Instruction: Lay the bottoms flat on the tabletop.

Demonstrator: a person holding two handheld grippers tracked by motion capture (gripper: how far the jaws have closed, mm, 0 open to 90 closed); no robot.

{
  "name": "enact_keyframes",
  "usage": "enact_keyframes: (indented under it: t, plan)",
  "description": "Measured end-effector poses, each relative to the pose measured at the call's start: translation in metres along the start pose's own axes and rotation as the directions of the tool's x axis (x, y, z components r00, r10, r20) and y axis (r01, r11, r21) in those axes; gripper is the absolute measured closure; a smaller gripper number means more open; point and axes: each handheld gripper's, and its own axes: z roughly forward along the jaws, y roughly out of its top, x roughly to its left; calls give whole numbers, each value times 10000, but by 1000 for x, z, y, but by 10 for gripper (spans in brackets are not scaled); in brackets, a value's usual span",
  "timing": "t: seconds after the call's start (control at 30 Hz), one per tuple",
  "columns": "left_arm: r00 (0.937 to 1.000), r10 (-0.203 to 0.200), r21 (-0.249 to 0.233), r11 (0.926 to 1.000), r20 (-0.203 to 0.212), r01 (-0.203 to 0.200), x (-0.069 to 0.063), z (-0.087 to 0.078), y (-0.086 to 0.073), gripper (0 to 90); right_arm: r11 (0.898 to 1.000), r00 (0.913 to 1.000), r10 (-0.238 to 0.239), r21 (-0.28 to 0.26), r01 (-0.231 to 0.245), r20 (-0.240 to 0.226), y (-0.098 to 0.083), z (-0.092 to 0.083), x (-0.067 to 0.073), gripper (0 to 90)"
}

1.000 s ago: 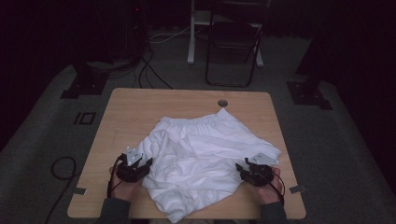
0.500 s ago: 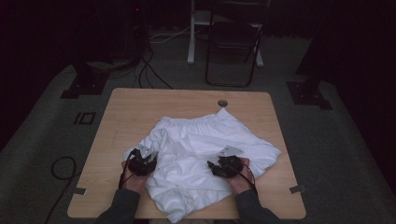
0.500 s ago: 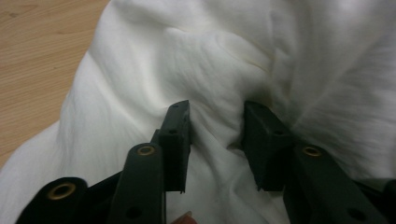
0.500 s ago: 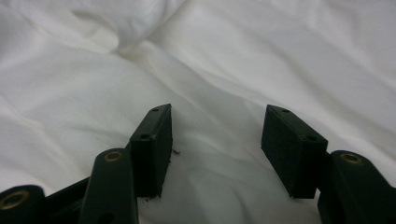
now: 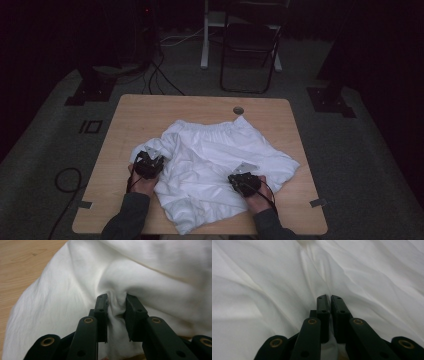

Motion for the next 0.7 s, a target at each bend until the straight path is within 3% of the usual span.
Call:
enact_keyframes:
  t: [0.33, 0.5, 0.7]
  plan:
    - [9993, 131, 182, 9998, -346, -124, 6, 7, 8, 753, 10000, 9999, 33, -47, -32, 160, -16, -20, 0, 867]
    - [9979, -93, 188, 9998, -641, 105, 13, 11, 9, 755, 10000, 9986, 40, 70, -43, 522, -22, -28, -2, 876]
    - [9957, -342, 313, 9988, -863, 371, 27, 14, 11, 756, 9989, 9948, 440, 147, -456, 922, -39, -44, -17, 878]
